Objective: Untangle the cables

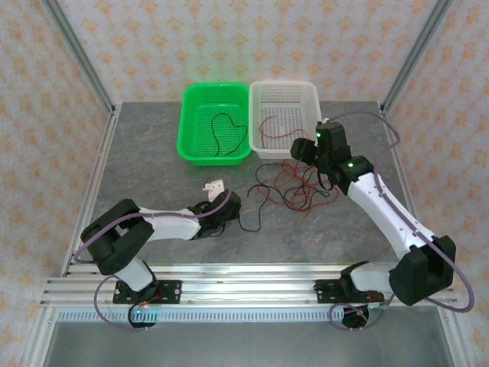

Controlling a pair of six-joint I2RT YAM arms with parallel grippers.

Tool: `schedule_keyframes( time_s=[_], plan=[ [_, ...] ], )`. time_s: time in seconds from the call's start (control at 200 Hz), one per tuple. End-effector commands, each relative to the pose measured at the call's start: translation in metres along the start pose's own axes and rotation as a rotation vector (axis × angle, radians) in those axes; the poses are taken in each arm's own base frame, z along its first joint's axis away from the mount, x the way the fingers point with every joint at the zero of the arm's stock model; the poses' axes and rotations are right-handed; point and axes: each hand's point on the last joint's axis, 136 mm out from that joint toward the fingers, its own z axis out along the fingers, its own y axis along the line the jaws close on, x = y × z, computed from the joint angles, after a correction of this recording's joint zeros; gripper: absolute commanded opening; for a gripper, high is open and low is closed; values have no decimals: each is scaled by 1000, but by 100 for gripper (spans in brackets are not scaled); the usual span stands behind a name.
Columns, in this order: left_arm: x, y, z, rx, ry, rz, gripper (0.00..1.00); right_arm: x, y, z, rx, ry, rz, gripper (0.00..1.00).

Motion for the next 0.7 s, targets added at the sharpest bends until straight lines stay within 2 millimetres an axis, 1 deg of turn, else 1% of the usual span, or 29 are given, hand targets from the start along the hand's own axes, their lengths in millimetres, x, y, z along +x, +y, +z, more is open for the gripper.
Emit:
schedule_keyframes(
  time_s=[0.0,0.075,0.19,0.275,0.4,0.506,0.566,0.696],
  plan=[
    [-14,-10,0,20,-39,-7,16,5,2,-9,-37,-10,36,65],
    [-18,-13,-2,20,-45,-2,0,14,1,-10,-51,2,50,64],
    [-28,-19,-9,25,-61,13,0,35,0,-2,-67,43,75,63],
    [-39,-27,-21,39,-74,27,0,51,1,4,-76,71,93,62],
    [-61,-40,-48,74,-109,45,0,70,7,11,-104,98,112,60],
    [-82,-51,-75,94,-137,67,0,85,15,19,-123,127,118,60],
    [-90,-58,-89,113,-144,85,0,94,19,24,-130,144,115,58],
    [-102,-71,-113,136,-149,125,0,109,29,37,-148,176,114,57]
  ],
)
